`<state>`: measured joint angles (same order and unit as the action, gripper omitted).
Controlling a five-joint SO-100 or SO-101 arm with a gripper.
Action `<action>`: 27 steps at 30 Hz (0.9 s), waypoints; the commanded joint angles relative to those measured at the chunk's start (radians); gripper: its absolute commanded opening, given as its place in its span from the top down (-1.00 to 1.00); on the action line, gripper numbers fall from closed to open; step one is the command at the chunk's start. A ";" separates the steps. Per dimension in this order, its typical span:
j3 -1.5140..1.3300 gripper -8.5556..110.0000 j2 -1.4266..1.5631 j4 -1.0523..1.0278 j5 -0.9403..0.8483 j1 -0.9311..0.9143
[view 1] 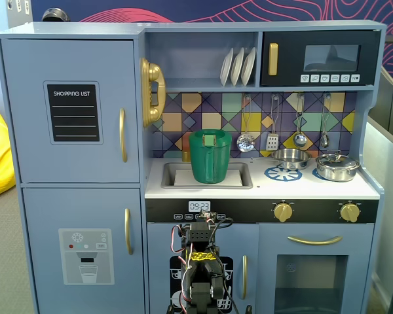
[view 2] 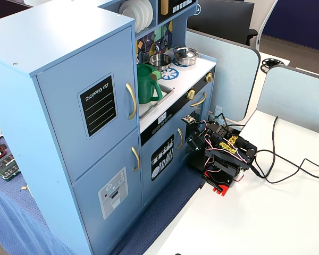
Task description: Open the left cabinet door
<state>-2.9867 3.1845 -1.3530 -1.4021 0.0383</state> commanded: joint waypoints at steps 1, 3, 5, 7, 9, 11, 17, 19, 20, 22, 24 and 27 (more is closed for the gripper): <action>-0.009 0.86 -0.006 -0.130 0.038 0.017; -0.009 0.86 -0.008 -0.081 0.011 0.040; 0.008 0.86 -0.009 -0.008 0.003 0.084; 0.051 0.86 -0.026 0.086 0.018 0.137; 0.121 0.86 -0.048 0.199 0.049 0.190; 0.224 0.86 -0.080 0.295 0.061 0.256; 0.629 0.86 -0.298 0.537 -0.120 0.400; 0.753 0.86 -0.376 0.609 -0.196 0.436; 0.808 0.86 -0.413 0.629 -0.242 0.453; 0.890 0.86 -0.466 0.678 -0.305 0.485; 0.953 0.85 -0.508 0.715 -0.345 0.511; 1.043 0.84 -0.575 0.732 -0.356 0.537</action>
<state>-2.1077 2.6875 -0.6780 -1.7242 0.5400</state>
